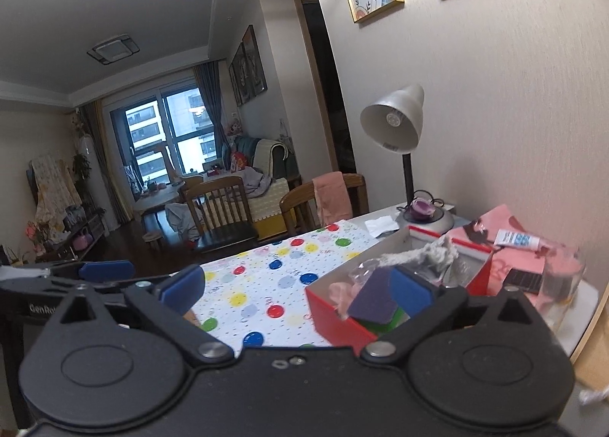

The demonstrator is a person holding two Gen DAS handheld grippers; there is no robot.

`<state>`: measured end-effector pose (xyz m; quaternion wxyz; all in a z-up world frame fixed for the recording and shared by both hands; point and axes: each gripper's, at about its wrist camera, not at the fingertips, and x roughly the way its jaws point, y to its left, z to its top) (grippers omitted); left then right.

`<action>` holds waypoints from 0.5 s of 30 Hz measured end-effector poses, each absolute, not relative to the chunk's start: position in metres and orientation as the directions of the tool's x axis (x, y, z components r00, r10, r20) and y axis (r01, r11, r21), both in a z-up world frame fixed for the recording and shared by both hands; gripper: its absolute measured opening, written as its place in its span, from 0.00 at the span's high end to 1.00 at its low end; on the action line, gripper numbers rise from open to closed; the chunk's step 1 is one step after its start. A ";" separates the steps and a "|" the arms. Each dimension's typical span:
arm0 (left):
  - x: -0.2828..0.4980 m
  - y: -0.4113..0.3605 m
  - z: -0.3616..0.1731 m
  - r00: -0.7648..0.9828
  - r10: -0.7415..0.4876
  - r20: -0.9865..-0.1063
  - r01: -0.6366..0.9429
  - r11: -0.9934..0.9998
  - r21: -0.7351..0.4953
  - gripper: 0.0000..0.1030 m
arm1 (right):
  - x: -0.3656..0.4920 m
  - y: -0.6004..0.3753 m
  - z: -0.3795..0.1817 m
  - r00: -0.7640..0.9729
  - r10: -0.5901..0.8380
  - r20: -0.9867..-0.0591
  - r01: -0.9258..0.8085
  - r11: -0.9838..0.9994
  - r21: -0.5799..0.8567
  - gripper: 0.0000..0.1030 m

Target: Organize soft objects

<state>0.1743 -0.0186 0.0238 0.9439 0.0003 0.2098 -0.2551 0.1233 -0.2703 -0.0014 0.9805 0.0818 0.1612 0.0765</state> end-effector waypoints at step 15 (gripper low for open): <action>0.155 0.018 0.012 0.839 -0.376 -0.393 0.350 0.926 -0.140 0.00 | 0.114 -0.234 -0.014 0.940 0.184 -0.287 -0.148 0.978 0.144 0.00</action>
